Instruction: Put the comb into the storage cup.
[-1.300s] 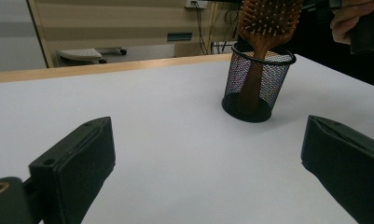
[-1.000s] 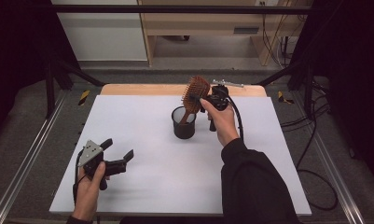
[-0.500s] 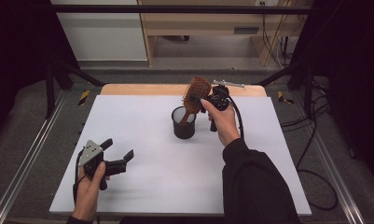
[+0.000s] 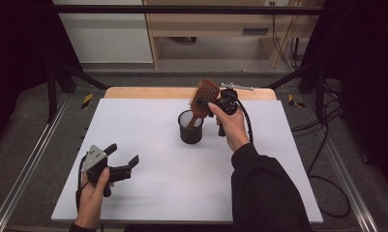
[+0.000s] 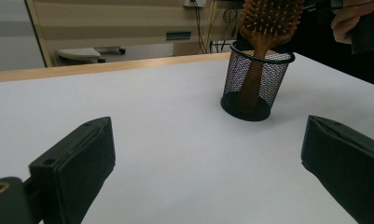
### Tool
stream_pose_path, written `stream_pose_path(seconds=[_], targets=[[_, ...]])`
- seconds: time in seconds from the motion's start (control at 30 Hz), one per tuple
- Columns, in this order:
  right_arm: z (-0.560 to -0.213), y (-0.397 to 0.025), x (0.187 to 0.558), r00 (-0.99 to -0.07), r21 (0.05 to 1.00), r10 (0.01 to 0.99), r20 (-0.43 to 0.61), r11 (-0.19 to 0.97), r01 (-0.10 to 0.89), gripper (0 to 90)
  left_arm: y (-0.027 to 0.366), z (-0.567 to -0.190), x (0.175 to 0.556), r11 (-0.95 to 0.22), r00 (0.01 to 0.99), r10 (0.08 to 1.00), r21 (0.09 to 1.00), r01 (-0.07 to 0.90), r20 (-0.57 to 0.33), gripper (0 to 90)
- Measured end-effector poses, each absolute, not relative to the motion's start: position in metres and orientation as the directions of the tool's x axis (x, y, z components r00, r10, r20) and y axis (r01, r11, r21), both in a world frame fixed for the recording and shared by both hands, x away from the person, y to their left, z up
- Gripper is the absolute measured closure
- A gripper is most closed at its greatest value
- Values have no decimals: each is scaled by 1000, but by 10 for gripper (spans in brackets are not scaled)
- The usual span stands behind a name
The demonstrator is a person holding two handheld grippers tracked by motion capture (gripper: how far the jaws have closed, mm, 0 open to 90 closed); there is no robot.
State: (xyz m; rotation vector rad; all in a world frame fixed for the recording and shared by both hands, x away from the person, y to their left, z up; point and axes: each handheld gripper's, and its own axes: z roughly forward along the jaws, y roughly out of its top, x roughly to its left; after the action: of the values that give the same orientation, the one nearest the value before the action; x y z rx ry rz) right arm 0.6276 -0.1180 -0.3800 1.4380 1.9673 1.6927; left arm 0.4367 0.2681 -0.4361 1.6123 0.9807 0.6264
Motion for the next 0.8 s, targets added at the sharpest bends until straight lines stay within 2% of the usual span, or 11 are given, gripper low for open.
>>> stream_pose_path(seconds=[0.43, 0.8], targets=[[-380, -118, 627, -513, 832, 741, 434, -111, 544, 386, 268, -436, 437, -65, 519, 850, 959, 275, -91, 30], [-380, -116, 627, -521, 834, 740, 426, -97, 543, 308, 268, -436, 437, -64, 519, 850, 959, 275, -91, 30]])
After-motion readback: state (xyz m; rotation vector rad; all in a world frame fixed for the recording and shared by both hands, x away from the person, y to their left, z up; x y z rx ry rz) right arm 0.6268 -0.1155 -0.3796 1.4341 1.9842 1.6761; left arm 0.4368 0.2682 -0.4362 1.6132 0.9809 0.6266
